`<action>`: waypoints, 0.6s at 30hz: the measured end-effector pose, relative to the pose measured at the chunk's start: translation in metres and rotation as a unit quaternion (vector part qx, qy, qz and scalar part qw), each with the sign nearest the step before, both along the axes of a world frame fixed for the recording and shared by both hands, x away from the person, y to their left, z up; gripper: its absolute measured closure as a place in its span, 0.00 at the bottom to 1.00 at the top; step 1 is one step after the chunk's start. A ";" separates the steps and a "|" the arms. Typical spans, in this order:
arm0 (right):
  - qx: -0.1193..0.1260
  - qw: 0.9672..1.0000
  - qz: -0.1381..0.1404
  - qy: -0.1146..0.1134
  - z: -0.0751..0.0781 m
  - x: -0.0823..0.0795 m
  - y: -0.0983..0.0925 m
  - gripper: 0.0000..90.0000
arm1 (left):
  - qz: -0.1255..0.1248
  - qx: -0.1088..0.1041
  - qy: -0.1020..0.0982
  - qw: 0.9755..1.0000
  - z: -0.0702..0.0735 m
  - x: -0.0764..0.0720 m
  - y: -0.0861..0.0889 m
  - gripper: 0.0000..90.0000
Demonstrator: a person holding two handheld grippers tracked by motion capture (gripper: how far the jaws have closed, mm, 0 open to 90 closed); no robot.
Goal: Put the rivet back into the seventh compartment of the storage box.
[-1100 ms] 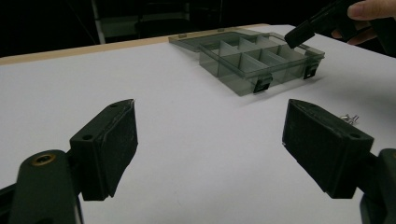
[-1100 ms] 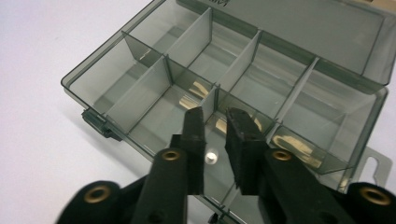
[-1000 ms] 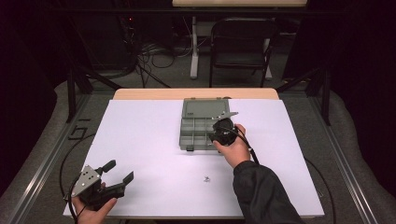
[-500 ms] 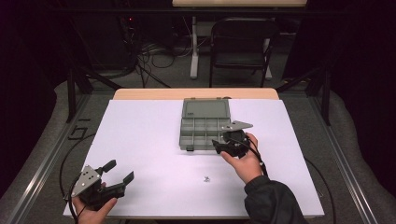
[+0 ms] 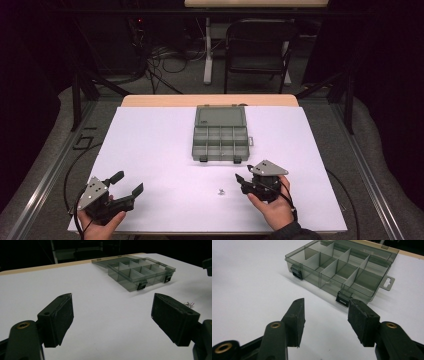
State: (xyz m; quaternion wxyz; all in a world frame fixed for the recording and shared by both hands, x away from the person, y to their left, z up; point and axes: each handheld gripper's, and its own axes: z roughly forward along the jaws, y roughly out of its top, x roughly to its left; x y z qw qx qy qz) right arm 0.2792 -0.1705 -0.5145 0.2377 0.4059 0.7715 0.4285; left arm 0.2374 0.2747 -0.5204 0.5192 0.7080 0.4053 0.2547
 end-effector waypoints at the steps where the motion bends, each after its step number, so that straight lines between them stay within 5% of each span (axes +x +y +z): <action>1: 0.000 1.000 0.002 -0.002 -0.001 -0.002 0.000 0.53 | 0.000 0.002 -0.001 1.000 0.000 0.000 0.000 0.20; 18: -0.002 1.000 0.016 0.005 -0.013 -0.005 0.007 0.53 | -0.001 0.003 0.001 1.000 0.000 -0.001 0.001 0.20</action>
